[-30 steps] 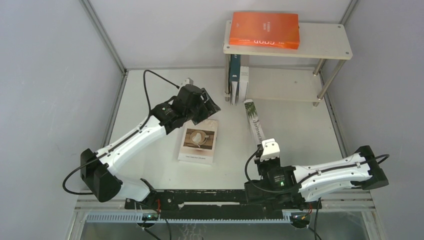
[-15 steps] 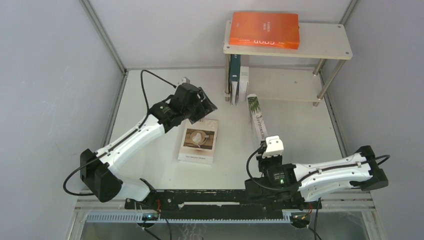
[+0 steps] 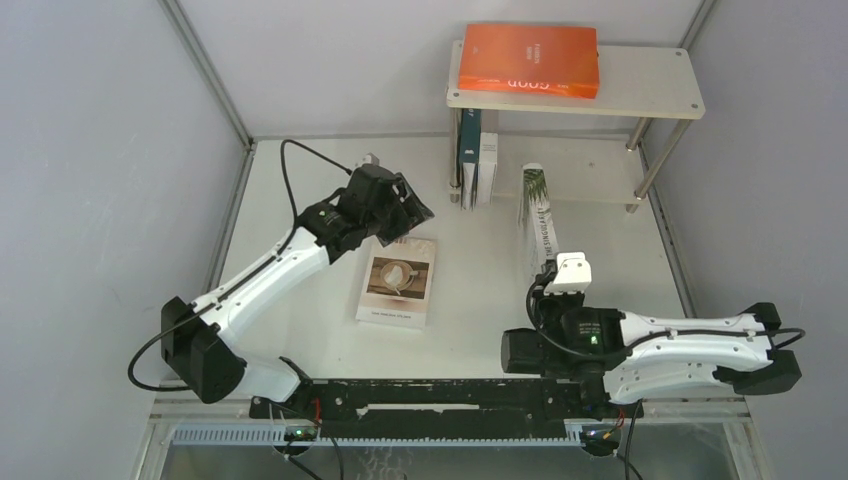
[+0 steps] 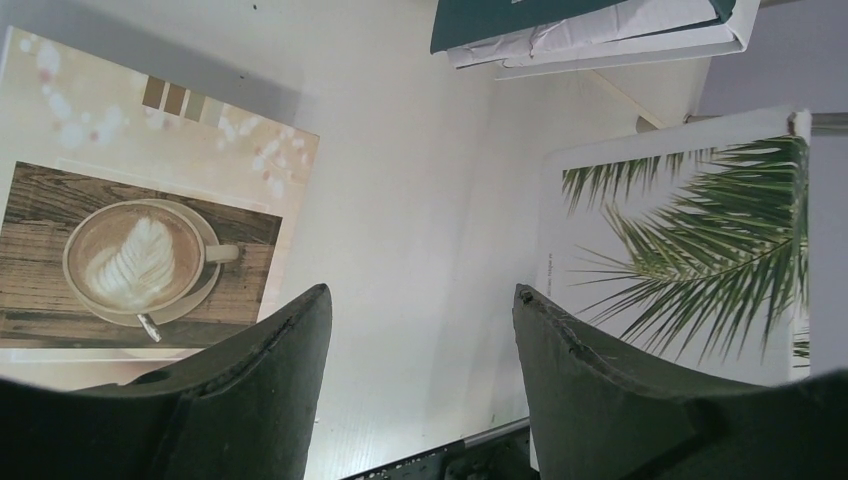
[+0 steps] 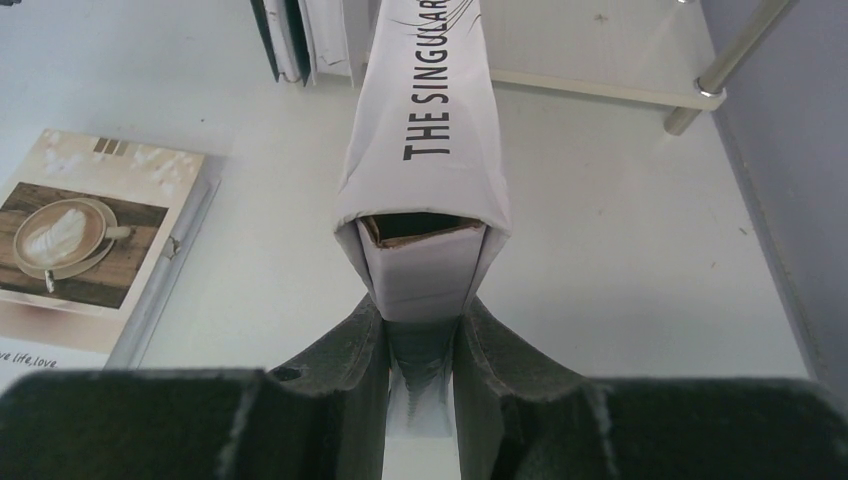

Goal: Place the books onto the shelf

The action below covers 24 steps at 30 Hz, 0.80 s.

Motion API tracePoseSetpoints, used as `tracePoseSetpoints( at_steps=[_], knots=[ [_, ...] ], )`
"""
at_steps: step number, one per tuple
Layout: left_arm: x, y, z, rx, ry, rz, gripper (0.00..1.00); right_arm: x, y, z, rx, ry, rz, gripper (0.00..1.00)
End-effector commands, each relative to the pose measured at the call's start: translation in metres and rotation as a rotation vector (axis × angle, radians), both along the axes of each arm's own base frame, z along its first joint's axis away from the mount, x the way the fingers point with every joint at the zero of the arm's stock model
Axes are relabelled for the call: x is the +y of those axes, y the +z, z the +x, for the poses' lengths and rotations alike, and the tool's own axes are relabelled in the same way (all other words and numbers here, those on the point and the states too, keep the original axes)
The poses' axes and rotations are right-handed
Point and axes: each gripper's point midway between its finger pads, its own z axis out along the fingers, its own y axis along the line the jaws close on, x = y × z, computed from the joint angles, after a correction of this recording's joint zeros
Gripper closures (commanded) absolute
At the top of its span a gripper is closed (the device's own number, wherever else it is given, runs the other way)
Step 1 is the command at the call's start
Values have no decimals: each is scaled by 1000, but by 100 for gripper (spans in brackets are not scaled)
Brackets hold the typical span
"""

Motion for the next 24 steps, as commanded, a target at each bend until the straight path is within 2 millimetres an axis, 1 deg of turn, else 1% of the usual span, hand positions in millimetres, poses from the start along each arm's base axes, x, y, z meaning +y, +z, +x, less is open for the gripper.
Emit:
tracePoseSetpoints(
  at_steps=[1,4,6,8,9,13,21,24],
  knots=[
    [-5,0,7,-23,-20,-13,29,0,32,13,-102,-29,42,76],
    [-7,-1,8,-18,-23,-12,29,-1,37,17,-101,-45,53,76],
    [-9,-2,10,-18,-23,-14,29,6,38,21,-88,-23,52,76],
    [-10,-3,10,-15,-25,-16,29,18,38,26,-71,36,59,76],
    [-10,-4,11,-13,-25,-15,29,20,39,29,-71,71,43,76],
    [-10,-4,12,-13,-24,-15,29,20,48,41,-85,71,72,76],
    [-7,-3,15,-15,-12,-21,29,26,51,60,-89,73,56,76],
    [-7,-4,17,-13,-10,-23,29,25,51,67,-95,72,57,77]
  ],
)
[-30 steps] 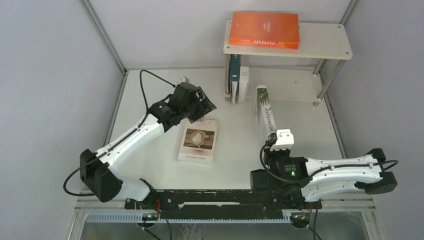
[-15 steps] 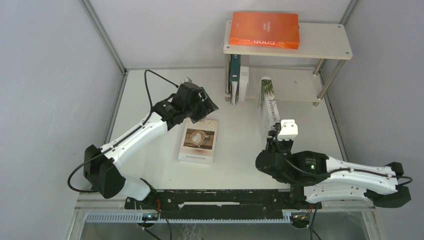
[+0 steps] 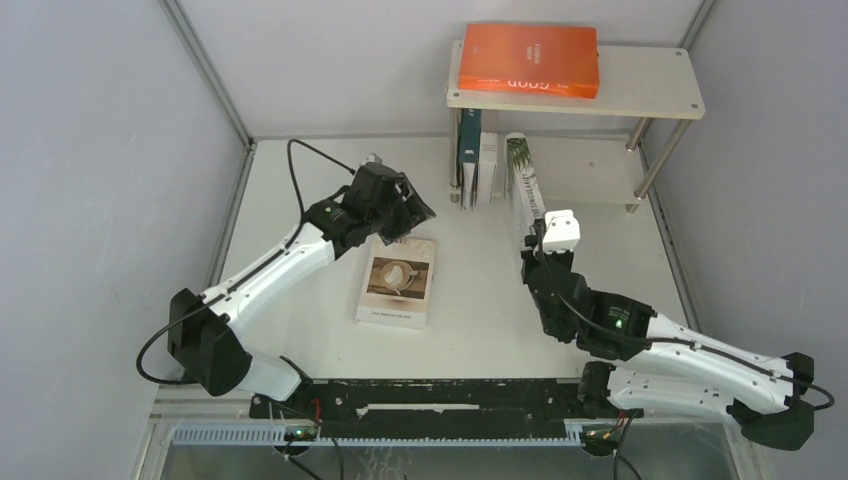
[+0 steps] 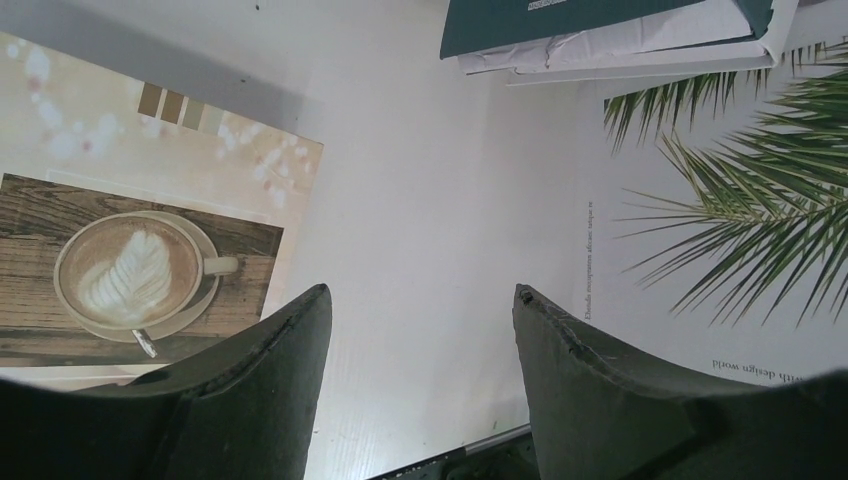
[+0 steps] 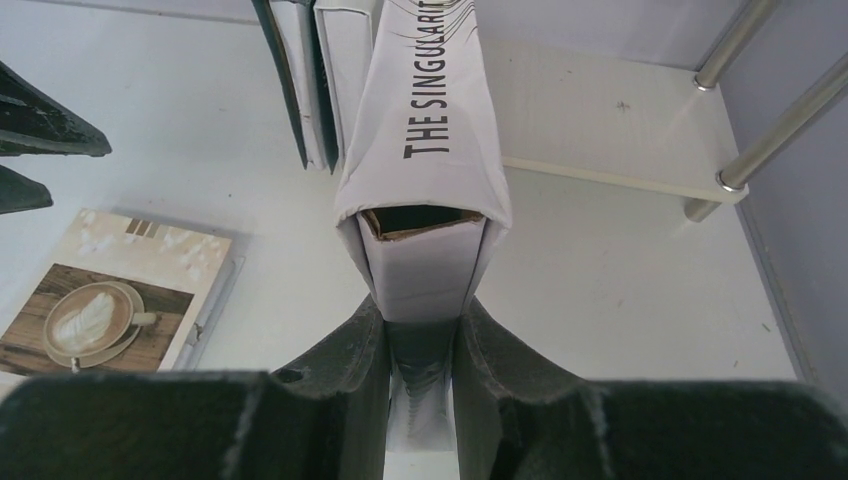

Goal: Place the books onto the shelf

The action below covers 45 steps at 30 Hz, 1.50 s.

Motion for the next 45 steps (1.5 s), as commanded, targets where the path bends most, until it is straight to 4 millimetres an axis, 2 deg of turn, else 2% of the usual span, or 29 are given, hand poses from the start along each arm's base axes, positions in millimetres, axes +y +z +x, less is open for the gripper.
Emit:
tracePoseSetpoints(
  at_steps=[1,7,15,25,32,45],
  knots=[
    [-3,8,7,-35,-9,-22,29,3,18,13,-54,15,43,77],
    [-4,3,10,-24,-12,-18,29,-5,15,31,-59,-1,47,77],
    [-5,-5,17,-8,-9,-5,29,-1,7,60,-55,18,66,77],
    [0,-20,25,20,3,12,29,-9,-3,115,-74,-12,103,77],
    [10,-32,29,42,27,37,29,-5,-23,156,-66,1,123,77],
    [37,-47,21,61,96,61,29,12,-60,211,-43,-3,136,70]
  ],
)
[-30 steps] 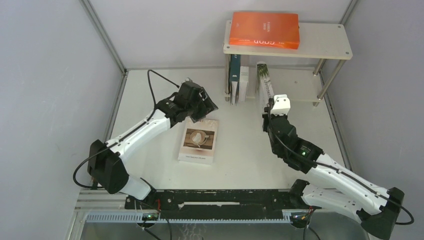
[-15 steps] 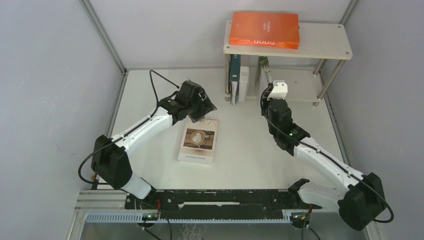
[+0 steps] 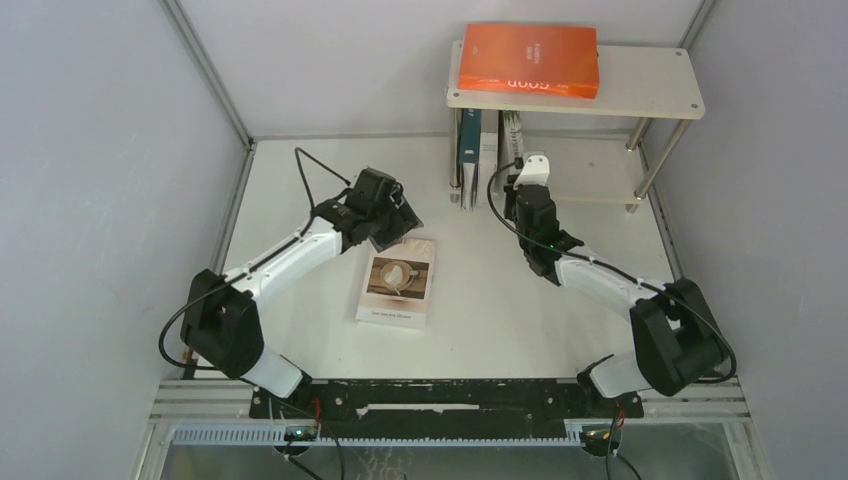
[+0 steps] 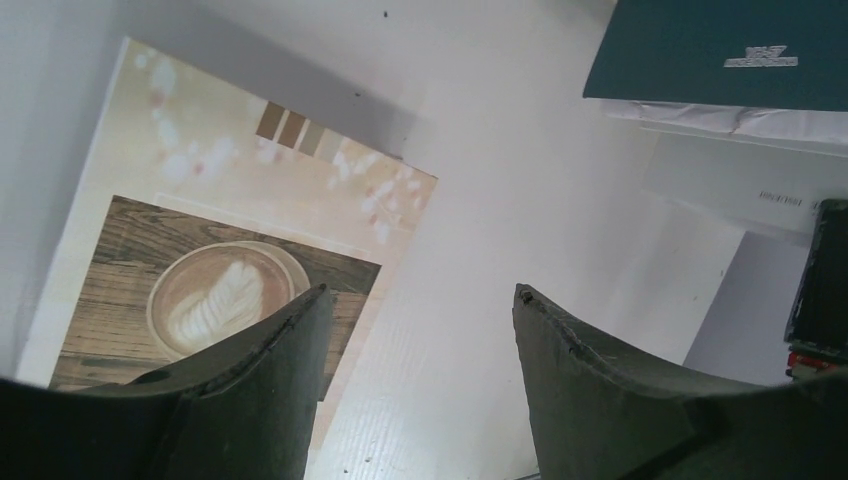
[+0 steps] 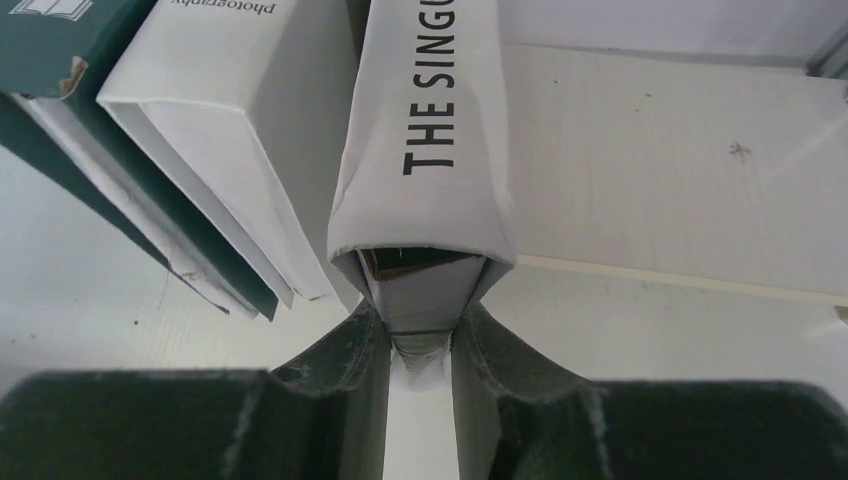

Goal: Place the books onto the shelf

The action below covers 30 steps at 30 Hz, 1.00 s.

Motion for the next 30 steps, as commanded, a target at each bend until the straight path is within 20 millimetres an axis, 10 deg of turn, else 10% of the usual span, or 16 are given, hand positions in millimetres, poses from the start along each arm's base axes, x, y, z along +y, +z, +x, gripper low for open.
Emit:
tracePoseSetpoints(
  at_steps=[1,30],
  knots=[
    [13,12,0,-52,30,-7,29,11,32,27,-106,11,71,70],
    [25,2,1,-37,54,14,29,13,38,65,-94,-25,98,37]
  ],
)
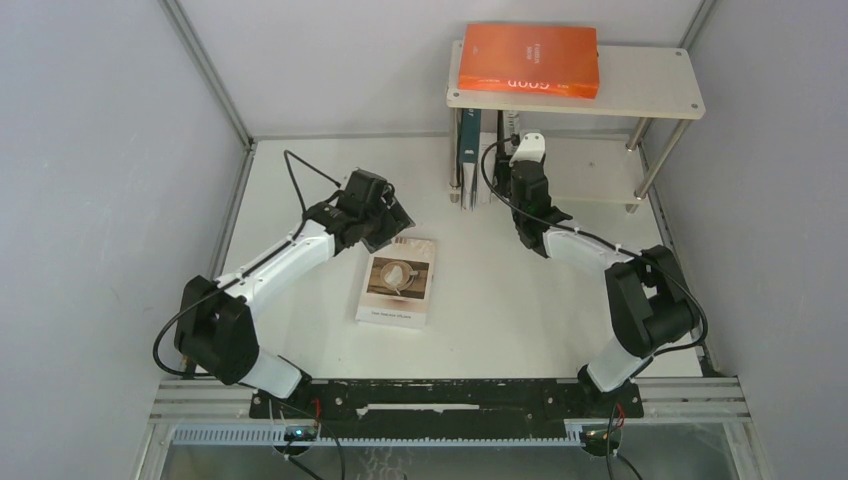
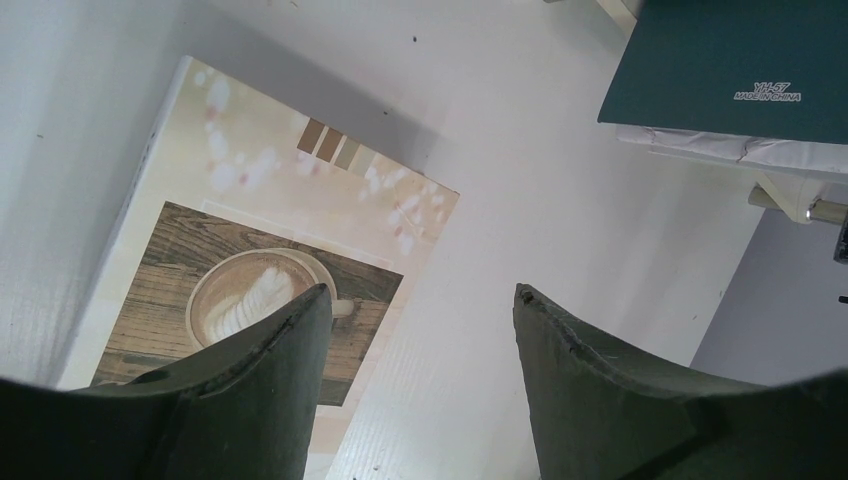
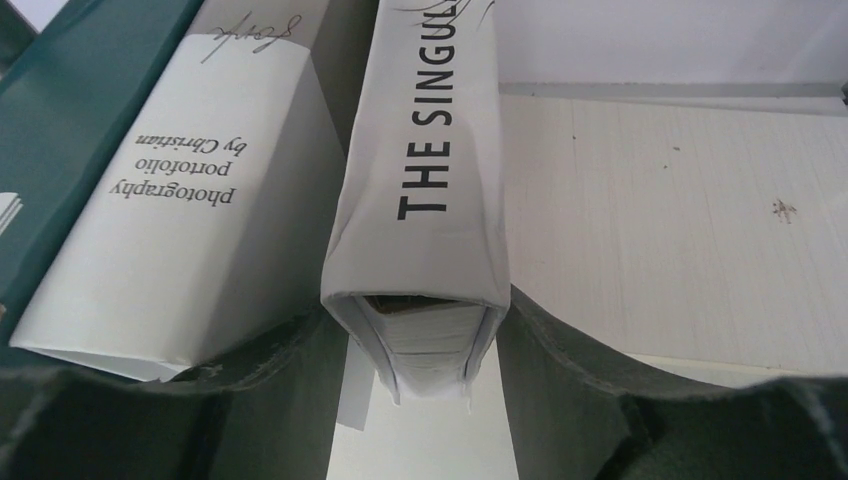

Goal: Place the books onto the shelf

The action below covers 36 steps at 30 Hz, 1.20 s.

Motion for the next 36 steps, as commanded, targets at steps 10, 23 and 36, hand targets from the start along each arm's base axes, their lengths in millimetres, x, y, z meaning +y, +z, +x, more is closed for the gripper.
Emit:
tracePoseSetpoints(
  at_steps=[10,23,36],
  knots=[
    [13,13,-1,-54,20,13,23,-3,54,-24,-91,-26,40,31],
    [45,1,-34,-55,82,2,18,-1,73,-99,-86,-52,23,22],
    [84,-45,-76,-22,156,34,15,63,22,-201,97,87,56,22]
  ],
)
